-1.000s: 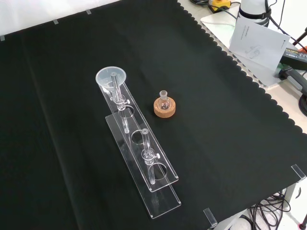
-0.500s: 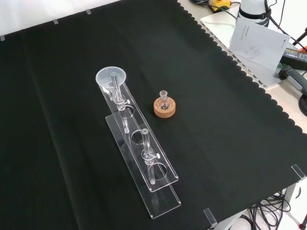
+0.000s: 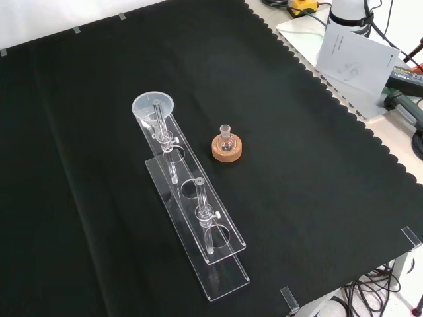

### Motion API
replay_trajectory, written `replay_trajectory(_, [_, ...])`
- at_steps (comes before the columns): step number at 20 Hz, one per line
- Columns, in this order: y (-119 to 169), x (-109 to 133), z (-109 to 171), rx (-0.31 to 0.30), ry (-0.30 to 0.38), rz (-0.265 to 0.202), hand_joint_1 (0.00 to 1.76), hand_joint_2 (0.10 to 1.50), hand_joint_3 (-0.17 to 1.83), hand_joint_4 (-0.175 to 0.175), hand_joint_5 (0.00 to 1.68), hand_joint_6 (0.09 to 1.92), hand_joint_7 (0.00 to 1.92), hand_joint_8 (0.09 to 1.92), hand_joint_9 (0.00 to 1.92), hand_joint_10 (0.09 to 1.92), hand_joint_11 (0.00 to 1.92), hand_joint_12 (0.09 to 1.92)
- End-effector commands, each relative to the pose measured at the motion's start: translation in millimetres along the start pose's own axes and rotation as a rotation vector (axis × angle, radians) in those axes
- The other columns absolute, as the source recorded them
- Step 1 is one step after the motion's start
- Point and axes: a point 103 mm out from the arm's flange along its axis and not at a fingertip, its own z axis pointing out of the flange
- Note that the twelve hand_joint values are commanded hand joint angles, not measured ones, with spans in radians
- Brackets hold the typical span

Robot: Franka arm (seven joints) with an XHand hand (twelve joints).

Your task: Pick up the funnel from the transparent funnel stand.

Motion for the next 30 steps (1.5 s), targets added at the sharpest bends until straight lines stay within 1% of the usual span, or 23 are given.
replay_trajectory(1, [49, 15, 20, 0.037, 0.029, -0.055, 0.05, 1.18, 0.31, 0.013, 0.21, 0.09, 0.04, 0.47, 0.18, 0.67, 0.07, 1.41])
replay_trajectory(5, [78, 27, 32, 0.073, 0.025, -0.087, 0.18, 1.11, 0.27, 0.009, 0.22, 0.09, 0.04, 0.50, 0.18, 0.69, 0.06, 1.42])
replay_trajectory(9, [99, 43, 44, 0.093, 0.005, -0.117, 0.23, 1.09, 0.27, 0.006, 0.22, 0.09, 0.03, 0.55, 0.18, 0.71, 0.06, 1.43])
replay_trajectory(12, [111, 60, 56, 0.092, 0.008, -0.140, 0.25, 1.07, 0.26, 0.003, 0.22, 0.09, 0.04, 0.57, 0.19, 0.72, 0.06, 1.43])
replay_trajectory(16, [124, 75, 66, 0.109, 0.001, -0.149, 0.31, 1.05, 0.25, -0.002, 0.24, 0.09, 0.05, 0.59, 0.21, 0.73, 0.06, 1.43])
replay_trajectory(18, [125, 82, 72, 0.085, -0.017, -0.164, 0.35, 1.03, 0.24, -0.007, 0.26, 0.09, 0.06, 0.60, 0.21, 0.73, 0.06, 1.43])
replay_trajectory(21, [131, 92, 79, 0.122, -0.042, -0.161, 0.46, 0.99, 0.23, -0.019, 0.32, 0.09, 0.09, 0.63, 0.25, 0.74, 0.07, 1.43])
replay_trajectory(25, [140, 106, 90, 0.193, -0.090, -0.161, 0.54, 0.93, 0.22, -0.018, 0.32, 0.09, 0.07, 0.64, 0.24, 0.73, 0.06, 1.44])
replay_trajectory(27, [144, 112, 97, 0.226, -0.104, -0.159, 0.57, 0.91, 0.23, -0.014, 0.30, 0.09, 0.03, 0.64, 0.21, 0.74, 0.04, 1.46])
replay_trajectory(30, [150, 121, 106, 0.273, -0.122, -0.161, 0.58, 0.87, 0.26, -0.007, 0.23, 0.09, 0.00, 0.56, 0.15, 0.77, 0.02, 1.48])
